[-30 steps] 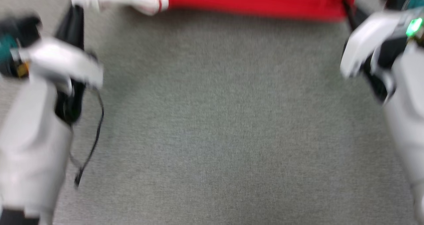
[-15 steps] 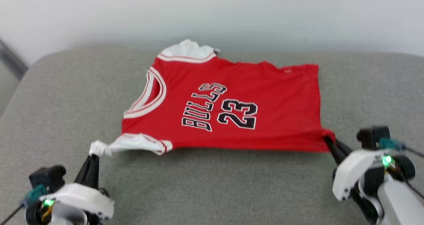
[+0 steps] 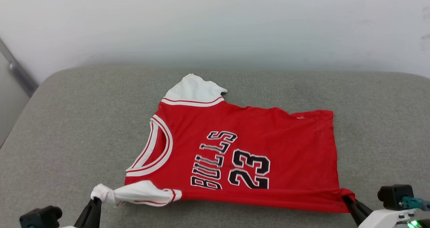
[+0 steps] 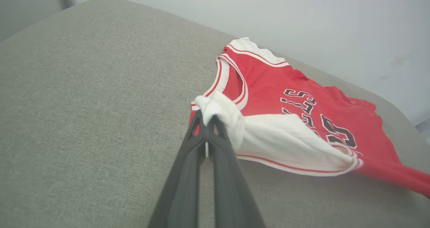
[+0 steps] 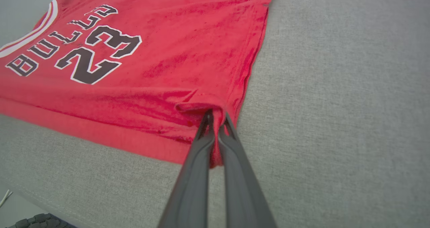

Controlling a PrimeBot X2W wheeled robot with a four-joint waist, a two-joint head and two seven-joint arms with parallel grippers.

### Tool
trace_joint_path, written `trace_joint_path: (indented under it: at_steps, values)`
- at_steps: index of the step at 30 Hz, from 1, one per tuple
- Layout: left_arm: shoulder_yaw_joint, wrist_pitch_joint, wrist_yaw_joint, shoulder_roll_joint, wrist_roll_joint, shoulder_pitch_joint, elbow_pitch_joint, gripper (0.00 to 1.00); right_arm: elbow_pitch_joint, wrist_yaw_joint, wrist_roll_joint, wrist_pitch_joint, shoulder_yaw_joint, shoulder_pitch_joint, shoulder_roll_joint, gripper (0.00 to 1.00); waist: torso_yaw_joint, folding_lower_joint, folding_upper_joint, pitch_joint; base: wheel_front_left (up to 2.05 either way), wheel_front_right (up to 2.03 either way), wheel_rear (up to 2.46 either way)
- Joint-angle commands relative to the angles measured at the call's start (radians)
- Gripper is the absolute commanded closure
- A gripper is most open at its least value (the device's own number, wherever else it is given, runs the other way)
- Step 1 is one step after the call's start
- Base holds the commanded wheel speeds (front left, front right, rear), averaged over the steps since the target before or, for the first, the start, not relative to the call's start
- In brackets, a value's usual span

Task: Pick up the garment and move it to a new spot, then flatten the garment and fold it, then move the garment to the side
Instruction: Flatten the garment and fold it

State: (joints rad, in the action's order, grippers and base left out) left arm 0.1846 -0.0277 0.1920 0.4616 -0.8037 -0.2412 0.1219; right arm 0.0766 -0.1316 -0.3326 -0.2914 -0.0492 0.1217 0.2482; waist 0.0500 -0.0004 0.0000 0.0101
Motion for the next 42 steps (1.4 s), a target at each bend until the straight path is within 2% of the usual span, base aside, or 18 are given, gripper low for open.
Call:
trace_joint_path:
  at_steps: [1,7,12,17,24,25,28,29,30,31,32,36,42]
  values:
    - [-0.01,0.005,0.006,0.009,0.0,0.004,0.019,1.0,-0.015,0.002,0.007,-0.019,0.012,0.007,-0.005,1.0,0.0,0.0004,0.0,-0.009,0.0,0.0,0.0]
    - [0.024,0.037,-0.027,0.025,0.022,0.127,-0.001,1.0,-0.035,0.002,0.027,-0.108,0.01,-0.065,-0.02,1.0,-0.007,0.0004,0.0,-0.067,0.0,0.0,0.0]
    - [0.057,0.036,-0.062,0.012,0.051,0.287,-0.106,1.0,0.012,0.001,0.038,-0.139,-0.015,-0.157,-0.02,1.0,-0.016,0.0004,0.0,-0.134,0.0,0.0,0.0]
    - [0.09,0.048,-0.115,-0.001,0.06,0.431,-0.231,1.0,0.078,0.001,0.046,-0.141,-0.048,-0.258,-0.012,1.0,-0.025,0.0004,0.0,-0.205,0.0,0.0,0.0]
    - [0.14,0.072,-0.188,-0.023,0.062,0.562,-0.405,1.0,0.188,0.002,0.065,-0.125,-0.083,-0.347,-0.006,1.0,-0.036,0.0004,0.0,-0.272,0.0,0.0,0.0]
    - [0.147,0.083,-0.198,-0.026,0.056,0.573,-0.433,1.0,0.206,0.002,0.068,-0.124,-0.088,-0.349,-0.009,0.89,-0.037,0.0004,0.0,-0.277,0.0,0.0,0.0]
    - [0.165,0.115,-0.228,-0.041,0.04,0.603,-0.507,1.0,0.247,0.002,0.072,-0.111,-0.104,-0.359,-0.018,0.5,-0.043,0.0004,0.0,-0.286,0.0,0.0,0.0]
    - [0.169,0.125,-0.235,-0.045,0.033,0.609,-0.528,0.82,0.26,0.002,0.071,-0.106,-0.106,-0.362,-0.02,0.0,-0.045,0.0004,0.0,-0.287,0.0,0.0,0.0]
    - [0.172,0.132,-0.239,-0.047,0.027,0.614,-0.544,0.55,0.267,0.002,0.071,-0.095,-0.108,-0.366,-0.022,0.0,-0.046,0.0004,0.0,-0.286,0.0,0.0,0.0]
    - [0.172,0.136,-0.244,-0.05,0.022,0.618,-0.561,0.22,0.273,0.002,0.069,-0.085,-0.114,-0.366,-0.024,0.0,-0.048,0.0004,0.0,-0.285,0.0,0.0,0.0]
    - [0.17,0.132,-0.245,-0.052,0.018,0.619,-0.573,0.02,0.278,0.002,0.066,-0.071,-0.118,-0.364,-0.025,0.0,-0.049,0.0004,0.0,-0.281,0.0,0.0,0.0]
    - [0.161,0.116,-0.25,-0.05,0.008,0.607,-0.602,0.0,0.281,0.002,0.054,-0.01,-0.119,-0.366,-0.032,0.0,-0.059,0.0004,0.0,-0.261,0.0,0.0,0.0]
    - [0.151,0.107,-0.251,-0.03,0.003,0.584,-0.612,0.0,0.262,0.001,0.046,0.147,-0.104,-0.351,-0.043,0.0,-0.066,0.0004,0.0,-0.183,0.0,0.0,0.0]
